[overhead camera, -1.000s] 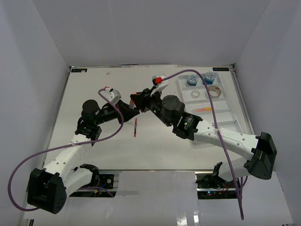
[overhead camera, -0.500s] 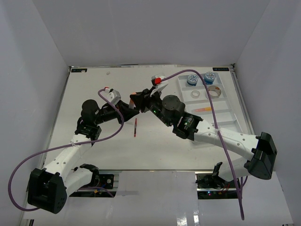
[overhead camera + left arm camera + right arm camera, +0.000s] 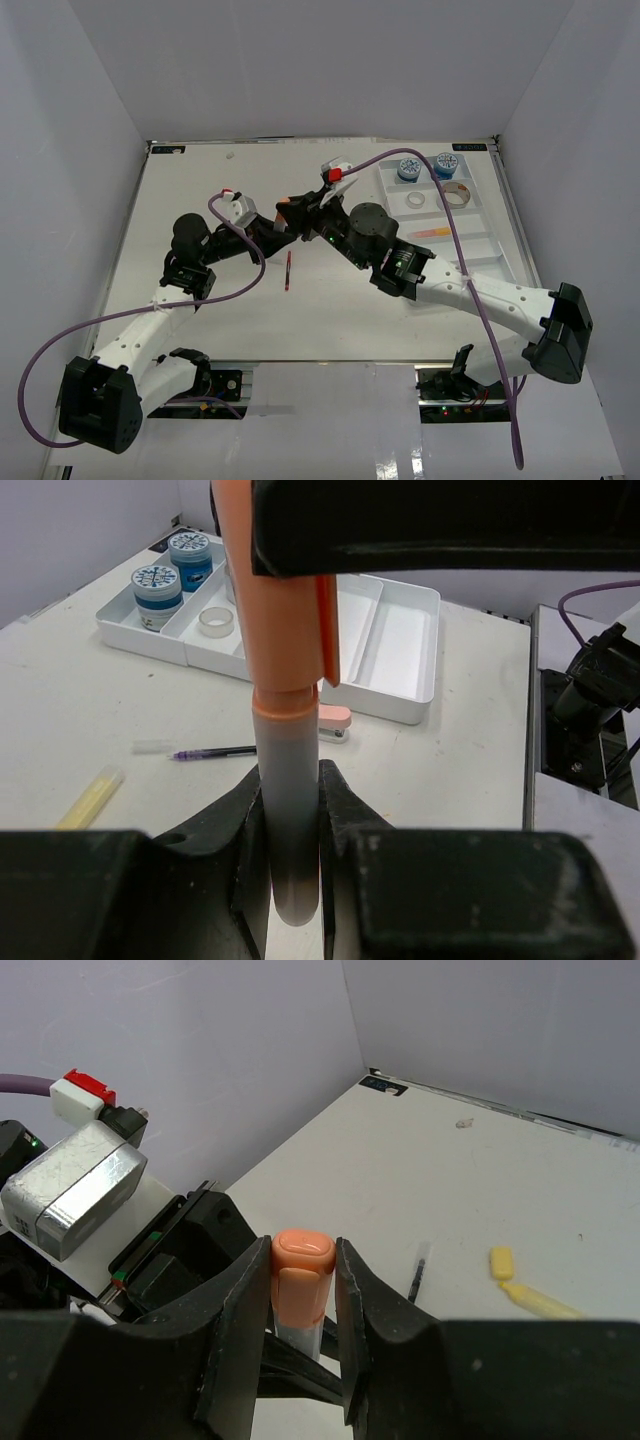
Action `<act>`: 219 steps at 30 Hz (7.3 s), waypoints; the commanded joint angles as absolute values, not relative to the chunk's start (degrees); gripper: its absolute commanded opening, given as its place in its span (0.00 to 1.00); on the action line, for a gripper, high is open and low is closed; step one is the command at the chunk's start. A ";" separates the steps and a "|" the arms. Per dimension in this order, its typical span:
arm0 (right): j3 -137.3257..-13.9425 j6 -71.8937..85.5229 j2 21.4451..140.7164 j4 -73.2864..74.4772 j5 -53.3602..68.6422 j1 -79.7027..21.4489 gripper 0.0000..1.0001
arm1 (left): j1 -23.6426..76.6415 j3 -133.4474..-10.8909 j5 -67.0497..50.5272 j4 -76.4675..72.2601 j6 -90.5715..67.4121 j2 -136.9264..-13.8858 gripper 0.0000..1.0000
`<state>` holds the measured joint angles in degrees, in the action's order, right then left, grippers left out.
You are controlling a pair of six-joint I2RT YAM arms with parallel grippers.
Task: Sort the stationery into containers
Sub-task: Close the pen cap on the pen, then place the pen in the storage box.
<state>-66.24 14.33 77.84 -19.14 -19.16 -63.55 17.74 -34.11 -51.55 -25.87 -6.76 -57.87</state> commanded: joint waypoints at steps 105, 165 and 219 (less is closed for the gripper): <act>-67.60 9.41 84.11 -14.50 42.62 -46.84 0.08 | 18.46 -39.55 -71.01 -39.19 -23.19 -59.94 0.00; -61.61 10.55 80.60 -15.56 37.36 -49.92 0.08 | 18.63 -42.36 -73.56 -26.73 -12.66 -59.24 0.57; -42.80 25.40 88.31 -35.15 25.49 7.38 0.08 | 18.81 -42.89 -21.36 -5.01 -7.91 -60.47 0.98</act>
<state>-41.36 24.12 85.80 -27.24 24.10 7.11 18.61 -41.01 -22.68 -5.91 -7.55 -60.58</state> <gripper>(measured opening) 0.286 0.978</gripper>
